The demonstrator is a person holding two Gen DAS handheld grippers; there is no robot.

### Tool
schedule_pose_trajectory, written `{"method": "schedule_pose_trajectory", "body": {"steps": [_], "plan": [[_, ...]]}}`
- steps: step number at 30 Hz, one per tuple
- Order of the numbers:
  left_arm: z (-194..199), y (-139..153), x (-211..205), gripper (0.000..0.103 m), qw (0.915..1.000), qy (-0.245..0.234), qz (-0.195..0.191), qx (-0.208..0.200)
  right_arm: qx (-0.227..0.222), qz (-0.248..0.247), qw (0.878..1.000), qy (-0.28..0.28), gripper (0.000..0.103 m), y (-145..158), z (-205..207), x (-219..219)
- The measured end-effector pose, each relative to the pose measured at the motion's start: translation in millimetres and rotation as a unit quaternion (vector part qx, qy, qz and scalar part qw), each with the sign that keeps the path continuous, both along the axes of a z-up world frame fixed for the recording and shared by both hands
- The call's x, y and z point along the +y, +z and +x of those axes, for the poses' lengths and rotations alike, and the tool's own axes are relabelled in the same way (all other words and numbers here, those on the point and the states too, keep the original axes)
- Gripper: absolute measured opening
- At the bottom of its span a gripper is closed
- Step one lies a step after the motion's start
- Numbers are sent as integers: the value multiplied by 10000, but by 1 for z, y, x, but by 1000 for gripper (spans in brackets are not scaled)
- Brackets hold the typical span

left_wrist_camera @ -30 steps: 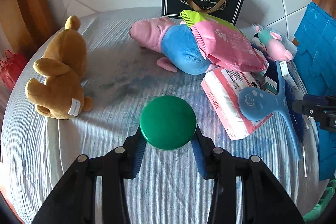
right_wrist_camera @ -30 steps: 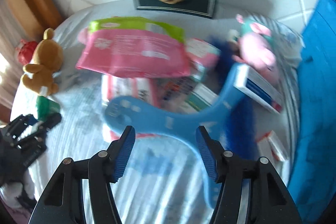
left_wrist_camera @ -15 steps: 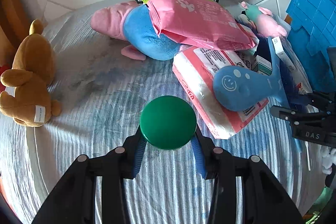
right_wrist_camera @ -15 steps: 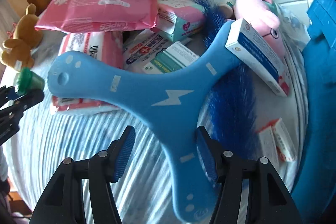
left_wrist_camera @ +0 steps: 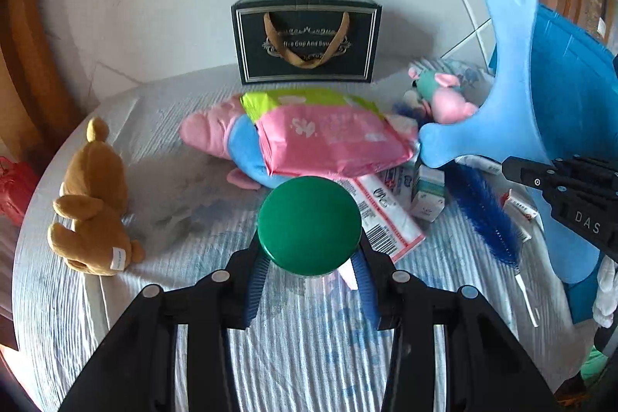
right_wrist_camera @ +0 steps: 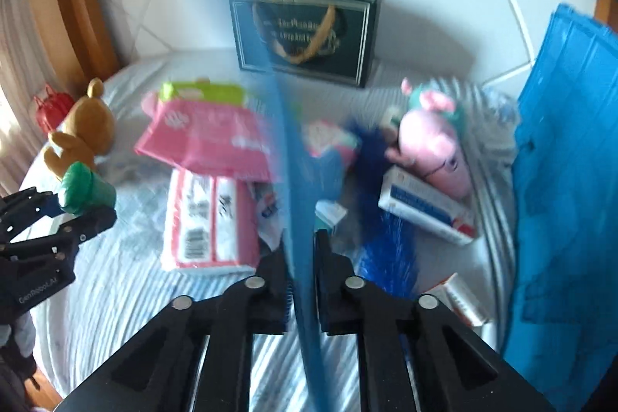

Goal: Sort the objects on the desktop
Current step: 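Carry the green cap with the left tool while the right tool carries the boomerang to the bin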

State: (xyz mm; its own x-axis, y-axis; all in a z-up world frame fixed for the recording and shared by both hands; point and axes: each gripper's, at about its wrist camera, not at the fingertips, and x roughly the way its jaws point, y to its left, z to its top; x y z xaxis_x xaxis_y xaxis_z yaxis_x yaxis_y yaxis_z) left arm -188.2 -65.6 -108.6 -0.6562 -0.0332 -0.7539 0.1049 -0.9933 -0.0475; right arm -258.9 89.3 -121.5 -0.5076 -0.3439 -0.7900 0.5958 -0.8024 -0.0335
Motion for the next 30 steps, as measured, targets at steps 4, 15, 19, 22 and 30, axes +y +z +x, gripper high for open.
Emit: {"method": "schedule_pose_trajectory", "body": {"steps": [4,15,19,22,30], "plan": [[11,38,13,40,9989,-145,-66,441,379,-391,9985,-57,8,46,19,3],[18,147,88,40,9847,-718,-344,1549,1315,-1045,9843,-544,8,180,66,59],[6,181,133,40,9765,-1119,-350,1809,1534,-1150,9774,-886,8,228,67,106],[-7,204,174,40,9702,-1432,-310,1929,1684,-1200,9715,-1161,8,258,61,150],[-57,254,310,40,9589,-2097,-250,1893,1738,-1077,9599,-1919,8,293,12,277]]}}
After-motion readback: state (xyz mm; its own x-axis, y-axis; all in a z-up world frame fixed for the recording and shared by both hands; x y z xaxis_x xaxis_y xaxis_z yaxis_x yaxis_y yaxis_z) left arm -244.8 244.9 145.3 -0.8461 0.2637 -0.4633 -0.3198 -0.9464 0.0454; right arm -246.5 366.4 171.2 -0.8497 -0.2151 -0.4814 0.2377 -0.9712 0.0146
